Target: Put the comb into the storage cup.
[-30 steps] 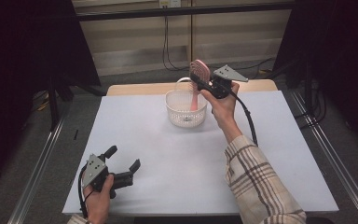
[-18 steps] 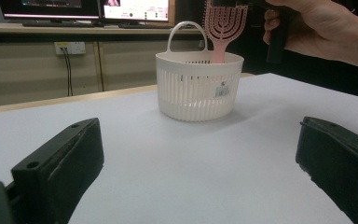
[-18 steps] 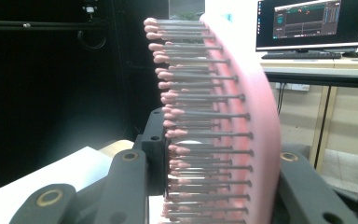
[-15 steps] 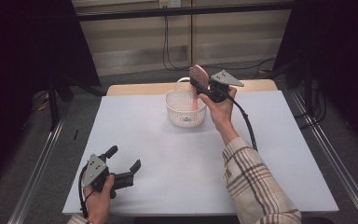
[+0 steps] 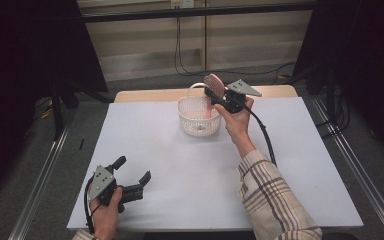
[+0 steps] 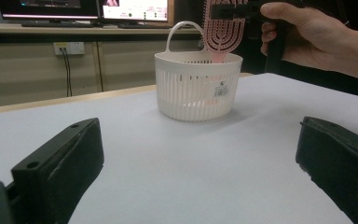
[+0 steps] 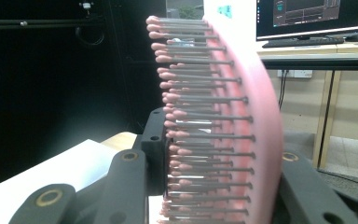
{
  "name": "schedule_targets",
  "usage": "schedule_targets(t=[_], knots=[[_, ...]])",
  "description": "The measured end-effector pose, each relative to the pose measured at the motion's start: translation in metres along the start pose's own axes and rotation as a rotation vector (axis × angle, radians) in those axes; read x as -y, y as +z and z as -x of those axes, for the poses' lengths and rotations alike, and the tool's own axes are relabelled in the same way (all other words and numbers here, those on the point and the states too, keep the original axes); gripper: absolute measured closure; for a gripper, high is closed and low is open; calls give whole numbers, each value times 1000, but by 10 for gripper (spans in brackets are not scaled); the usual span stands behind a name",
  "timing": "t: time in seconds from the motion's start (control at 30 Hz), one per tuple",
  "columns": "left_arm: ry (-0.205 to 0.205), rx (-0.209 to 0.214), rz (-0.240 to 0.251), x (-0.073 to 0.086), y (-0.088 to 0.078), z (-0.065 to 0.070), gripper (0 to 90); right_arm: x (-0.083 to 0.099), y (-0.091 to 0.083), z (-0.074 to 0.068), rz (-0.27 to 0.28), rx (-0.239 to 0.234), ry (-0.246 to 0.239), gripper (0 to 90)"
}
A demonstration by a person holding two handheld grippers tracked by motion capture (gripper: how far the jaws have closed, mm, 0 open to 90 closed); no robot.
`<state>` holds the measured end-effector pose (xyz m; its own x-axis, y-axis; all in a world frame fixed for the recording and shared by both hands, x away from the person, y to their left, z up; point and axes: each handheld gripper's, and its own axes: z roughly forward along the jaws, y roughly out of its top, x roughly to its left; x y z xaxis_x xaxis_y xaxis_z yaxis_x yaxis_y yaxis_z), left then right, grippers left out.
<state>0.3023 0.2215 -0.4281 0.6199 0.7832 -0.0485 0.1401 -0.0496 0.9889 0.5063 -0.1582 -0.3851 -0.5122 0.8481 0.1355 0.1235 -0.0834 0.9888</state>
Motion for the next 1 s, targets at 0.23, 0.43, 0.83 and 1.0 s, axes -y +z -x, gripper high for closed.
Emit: schedule_targets(t=[0.23, 0.43, 0.83, 1.0], knots=[[-5, 0, 1, 0, 0, 0, 10, -1, -4, 7, -16, 19, 7, 619], [-1, 8, -4, 0, 1, 0, 10, -2, -7, 10, -32, 43, -2, 611], [1, 8, -9, 1, 2, 1, 10, 1, -15, 25, -53, 93, 24, 587], [3, 5, -13, 1, 1, 0, 10, 2, -16, 30, -55, 103, 29, 580]])
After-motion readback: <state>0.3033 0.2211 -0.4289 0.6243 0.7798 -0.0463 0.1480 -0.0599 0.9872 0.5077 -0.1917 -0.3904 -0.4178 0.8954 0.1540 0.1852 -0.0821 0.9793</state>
